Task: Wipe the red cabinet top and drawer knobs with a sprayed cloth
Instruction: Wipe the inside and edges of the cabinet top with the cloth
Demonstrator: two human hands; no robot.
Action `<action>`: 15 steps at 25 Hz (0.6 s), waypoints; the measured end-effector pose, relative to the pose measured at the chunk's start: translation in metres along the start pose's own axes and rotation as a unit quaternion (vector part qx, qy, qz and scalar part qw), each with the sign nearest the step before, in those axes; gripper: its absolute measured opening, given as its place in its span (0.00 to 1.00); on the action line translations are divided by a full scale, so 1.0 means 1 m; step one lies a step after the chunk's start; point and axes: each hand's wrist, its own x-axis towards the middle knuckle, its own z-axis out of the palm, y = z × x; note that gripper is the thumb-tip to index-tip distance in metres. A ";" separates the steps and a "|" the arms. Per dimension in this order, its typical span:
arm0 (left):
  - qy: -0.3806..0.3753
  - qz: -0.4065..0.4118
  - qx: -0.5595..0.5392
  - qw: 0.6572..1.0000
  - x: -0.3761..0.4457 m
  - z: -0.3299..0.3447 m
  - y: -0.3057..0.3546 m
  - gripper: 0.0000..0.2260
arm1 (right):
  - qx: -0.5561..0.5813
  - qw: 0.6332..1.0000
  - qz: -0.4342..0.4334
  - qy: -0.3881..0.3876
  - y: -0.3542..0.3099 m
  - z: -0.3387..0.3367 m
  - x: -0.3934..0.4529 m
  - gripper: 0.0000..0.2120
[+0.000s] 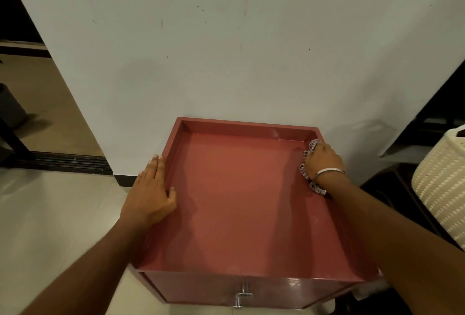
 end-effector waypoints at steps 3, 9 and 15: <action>-0.008 -0.003 -0.015 1.000 -0.013 -0.004 0.002 0.36 | -0.002 1.000 0.016 0.004 0.008 -0.007 -0.017 0.20; -0.009 -0.006 -0.017 1.000 -0.040 -0.005 -0.003 0.36 | -0.038 0.999 0.010 0.004 0.019 -0.015 -0.051 0.18; -0.014 -0.015 -0.017 1.000 -0.058 -0.007 -0.003 0.37 | -0.060 0.998 0.002 -0.008 0.028 -0.021 -0.083 0.19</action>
